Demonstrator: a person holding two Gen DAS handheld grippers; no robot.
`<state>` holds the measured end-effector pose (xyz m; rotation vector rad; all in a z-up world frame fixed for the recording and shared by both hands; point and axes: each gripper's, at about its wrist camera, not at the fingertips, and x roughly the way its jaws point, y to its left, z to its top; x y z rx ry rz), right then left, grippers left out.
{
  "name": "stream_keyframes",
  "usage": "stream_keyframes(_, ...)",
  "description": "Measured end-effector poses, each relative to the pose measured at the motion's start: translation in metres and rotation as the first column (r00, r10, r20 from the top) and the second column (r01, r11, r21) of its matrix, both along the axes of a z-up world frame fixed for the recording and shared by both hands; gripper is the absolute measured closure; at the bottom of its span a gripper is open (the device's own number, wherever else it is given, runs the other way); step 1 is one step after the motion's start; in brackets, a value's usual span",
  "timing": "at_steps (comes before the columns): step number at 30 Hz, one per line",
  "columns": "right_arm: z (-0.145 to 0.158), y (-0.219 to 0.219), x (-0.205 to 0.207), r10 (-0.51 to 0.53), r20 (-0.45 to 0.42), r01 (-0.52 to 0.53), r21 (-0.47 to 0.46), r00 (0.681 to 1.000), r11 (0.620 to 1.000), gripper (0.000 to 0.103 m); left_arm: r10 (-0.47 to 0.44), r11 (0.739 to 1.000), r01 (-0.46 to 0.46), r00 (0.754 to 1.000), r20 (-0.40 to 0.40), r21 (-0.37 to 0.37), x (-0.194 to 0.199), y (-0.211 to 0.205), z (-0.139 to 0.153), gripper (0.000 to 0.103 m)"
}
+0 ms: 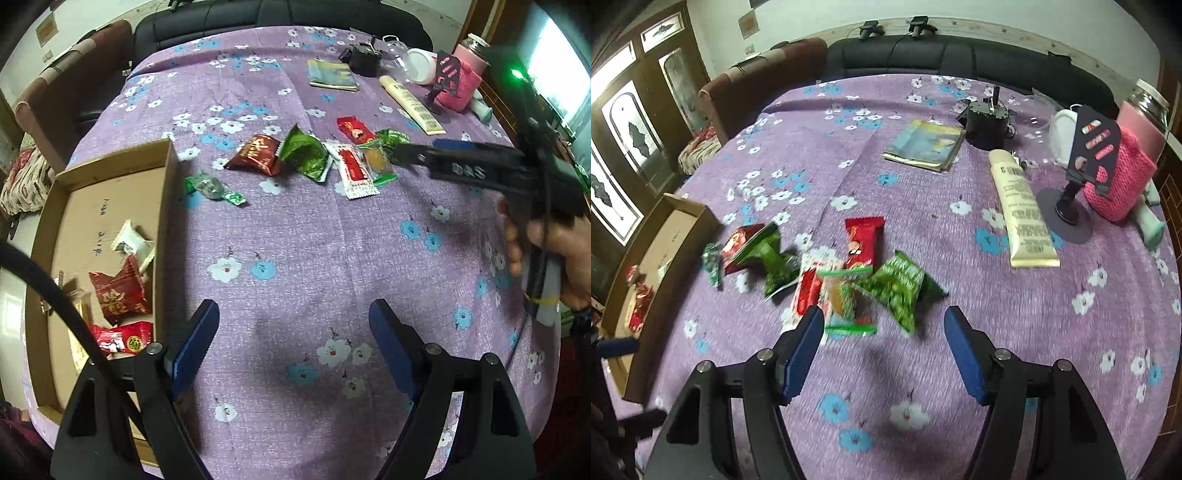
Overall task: Organize snacks
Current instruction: 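Move the right gripper to the green pea snack packet and close it, then grasp the clear yellow-green packet with the left gripper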
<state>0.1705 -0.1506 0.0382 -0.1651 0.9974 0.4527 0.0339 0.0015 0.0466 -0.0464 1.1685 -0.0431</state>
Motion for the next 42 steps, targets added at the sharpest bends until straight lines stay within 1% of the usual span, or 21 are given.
stream_keyframes(3,-0.001,-0.001,0.010,-0.043,-0.001,0.044,0.018,0.999,0.999,0.034,-0.002,1.000,0.002,1.000,-0.005,-0.002,0.000,-0.001,0.000,0.020)
stream_keyframes(6,0.003,-0.010,0.019,-0.121,0.002,0.121,0.079,0.993,0.990,0.034,0.001,1.000,-0.001,1.000,-0.011,-0.003,0.002,0.001,-0.002,0.020)
stream_keyframes(8,-0.002,-0.010,0.025,-0.136,-0.016,0.137,0.062,0.991,0.989,0.034,0.004,1.000,-0.004,1.000,-0.011,-0.008,0.002,0.002,-0.003,0.020)
stream_keyframes(10,-0.009,-0.005,0.029,-0.126,-0.053,0.129,0.052,0.991,0.990,0.034,0.003,1.000,-0.003,1.000,-0.014,-0.010,0.003,0.002,-0.004,0.020)
stream_keyframes(13,-0.016,0.001,0.031,-0.126,-0.060,0.127,0.020,0.990,0.992,0.034,0.001,1.000,-0.001,1.000,-0.021,-0.012,0.004,0.001,-0.006,0.020)
stream_keyframes(15,-0.020,0.002,0.031,-0.138,-0.068,0.140,0.022,0.988,0.990,0.035,-0.002,1.000,0.002,1.000,-0.025,-0.013,0.004,0.001,-0.008,0.020)
stream_keyframes(16,-0.023,0.002,0.033,-0.140,-0.072,0.141,0.007,0.988,0.990,0.035,-0.003,1.000,0.002,1.000,-0.028,-0.014,0.004,0.002,-0.008,0.020)
stream_keyframes(17,-0.026,0.002,0.032,-0.138,-0.079,0.138,-0.007,0.987,0.990,0.041,-0.003,1.000,0.003,1.000,-0.029,-0.014,0.004,0.002,-0.008,0.020)
stream_keyframes(18,-0.030,0.003,0.032,-0.137,-0.087,0.136,-0.015,0.987,0.991,0.044,-0.003,1.000,0.003,1.000,-0.031,-0.015,0.004,0.002,-0.009,0.020)
stream_keyframes(19,-0.029,0.003,0.031,-0.133,-0.065,0.132,-0.021,0.989,0.991,0.045,-0.002,1.000,0.002,0.999,-0.032,-0.017,0.004,0.003,-0.009,0.020)
stream_keyframes(22,-0.029,0.001,0.031,-0.141,-0.047,0.139,-0.040,0.989,0.990,0.056,-0.003,1.000,0.002,0.999,-0.036,-0.018,0.005,0.004,-0.011,0.020)
stream_keyframes(27,-0.029,-0.002,0.028,-0.137,-0.036,0.136,-0.035,0.990,0.990,0.057,-0.002,1.000,0.001,0.999,-0.041,-0.018,0.006,0.005,-0.012,0.020)
stream_keyframes(31,-0.023,-0.009,0.025,-0.149,-0.031,0.150,0.000,0.988,0.989,0.057,0.007,1.000,-0.008,0.999,-0.041,-0.025,0.011,0.005,-0.011,0.020)
stream_keyframes(35,-0.003,-0.020,0.014,-0.145,0.021,0.145,0.018,0.989,0.989,0.057,0.027,0.997,-0.029,0.999,-0.043,-0.065,0.025,0.007,-0.011,0.020)
stream_keyframes(39,0.016,-0.038,0.000,-0.159,0.066,0.157,0.034,0.985,0.987,0.057,0.032,0.995,-0.037,0.998,-0.048,-0.088,0.048,-0.004,-0.012,0.020)
stream_keyframes(42,0.025,-0.054,-0.013,-0.183,0.095,0.179,0.043,0.979,0.983,0.057,0.036,0.995,-0.041,0.998,-0.052,-0.093,0.071,-0.021,-0.012,0.020)
